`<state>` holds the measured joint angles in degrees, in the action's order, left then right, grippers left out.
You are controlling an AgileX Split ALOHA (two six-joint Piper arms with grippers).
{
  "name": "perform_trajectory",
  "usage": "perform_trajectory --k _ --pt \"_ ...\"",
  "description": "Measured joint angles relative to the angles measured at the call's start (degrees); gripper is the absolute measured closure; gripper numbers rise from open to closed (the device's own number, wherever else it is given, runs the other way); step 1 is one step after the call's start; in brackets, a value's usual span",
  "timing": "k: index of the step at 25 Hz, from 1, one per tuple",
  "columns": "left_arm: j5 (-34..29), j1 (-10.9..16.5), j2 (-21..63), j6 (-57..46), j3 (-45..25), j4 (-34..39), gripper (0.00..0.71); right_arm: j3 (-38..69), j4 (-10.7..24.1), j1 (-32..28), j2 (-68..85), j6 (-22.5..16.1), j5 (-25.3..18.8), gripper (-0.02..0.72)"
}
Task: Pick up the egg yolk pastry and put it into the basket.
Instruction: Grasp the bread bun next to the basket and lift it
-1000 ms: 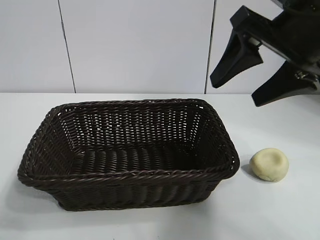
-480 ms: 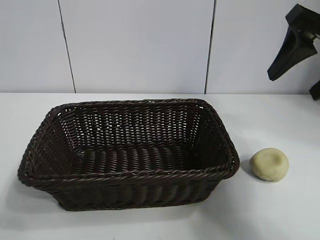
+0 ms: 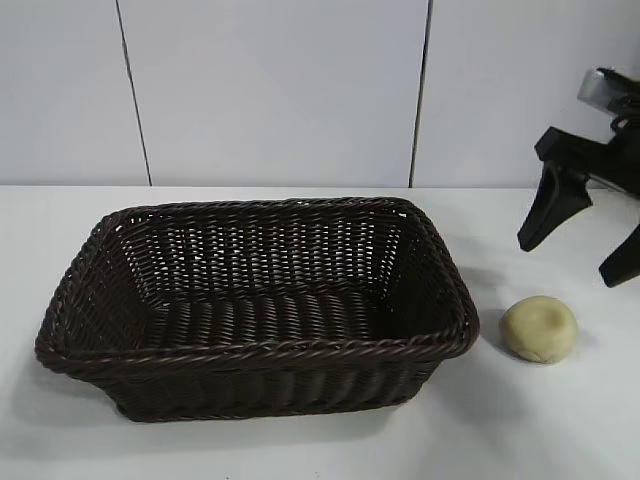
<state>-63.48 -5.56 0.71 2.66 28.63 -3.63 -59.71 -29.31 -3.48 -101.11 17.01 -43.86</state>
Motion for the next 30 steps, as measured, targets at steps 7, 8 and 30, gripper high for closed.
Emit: perform_trajectory --k 7,8,30 --pt "-0.05 0.0 0.0 0.0 0.0 0.0 0.142 -0.05 -0.85 0.0 -6.85 0.0 1.78 0.125" --pt "-0.05 0.0 0.0 0.0 0.0 0.0 0.142 -0.04 -0.92 0.0 -7.5 0.0 2.26 0.125" --pt "-0.05 0.0 0.0 0.0 0.0 0.0 0.142 -2.78 -2.75 0.0 -3.16 0.0 -1.59 0.675"
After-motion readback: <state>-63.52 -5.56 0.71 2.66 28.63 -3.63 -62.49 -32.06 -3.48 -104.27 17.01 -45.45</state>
